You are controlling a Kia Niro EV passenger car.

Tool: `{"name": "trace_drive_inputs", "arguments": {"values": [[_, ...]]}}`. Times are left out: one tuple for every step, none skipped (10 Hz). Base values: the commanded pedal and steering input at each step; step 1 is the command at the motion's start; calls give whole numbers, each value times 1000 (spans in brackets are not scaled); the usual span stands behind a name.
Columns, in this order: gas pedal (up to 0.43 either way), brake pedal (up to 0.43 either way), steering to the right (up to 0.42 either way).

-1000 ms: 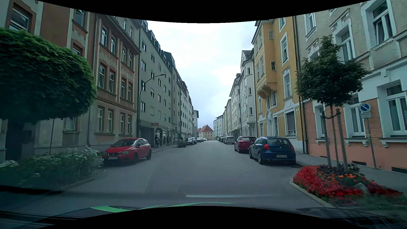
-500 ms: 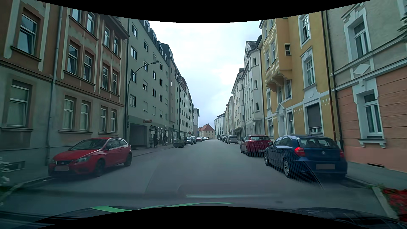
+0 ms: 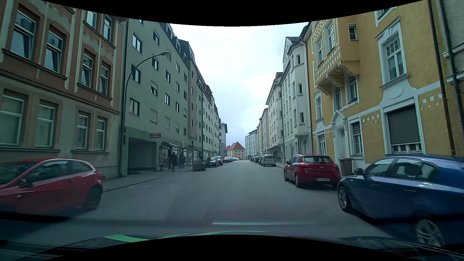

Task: Follow the waypoints while adhering to traffic rules and regulations

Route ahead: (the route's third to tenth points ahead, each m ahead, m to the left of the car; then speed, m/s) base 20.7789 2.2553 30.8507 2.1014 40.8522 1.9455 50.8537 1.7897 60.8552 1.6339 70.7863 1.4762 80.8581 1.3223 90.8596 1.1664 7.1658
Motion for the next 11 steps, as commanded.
{"name": "trace_drive_inputs", "arguments": {"values": [[0, 0, 0], [0, 0, 1], [0, 0, 3], [0, 0, 3], [0, 0, 3], [0, 0, 3], [0, 0, 1], [0, 0, 1], [0, 0, 1], [0, 0, 3], [0, 0, 5]]}}
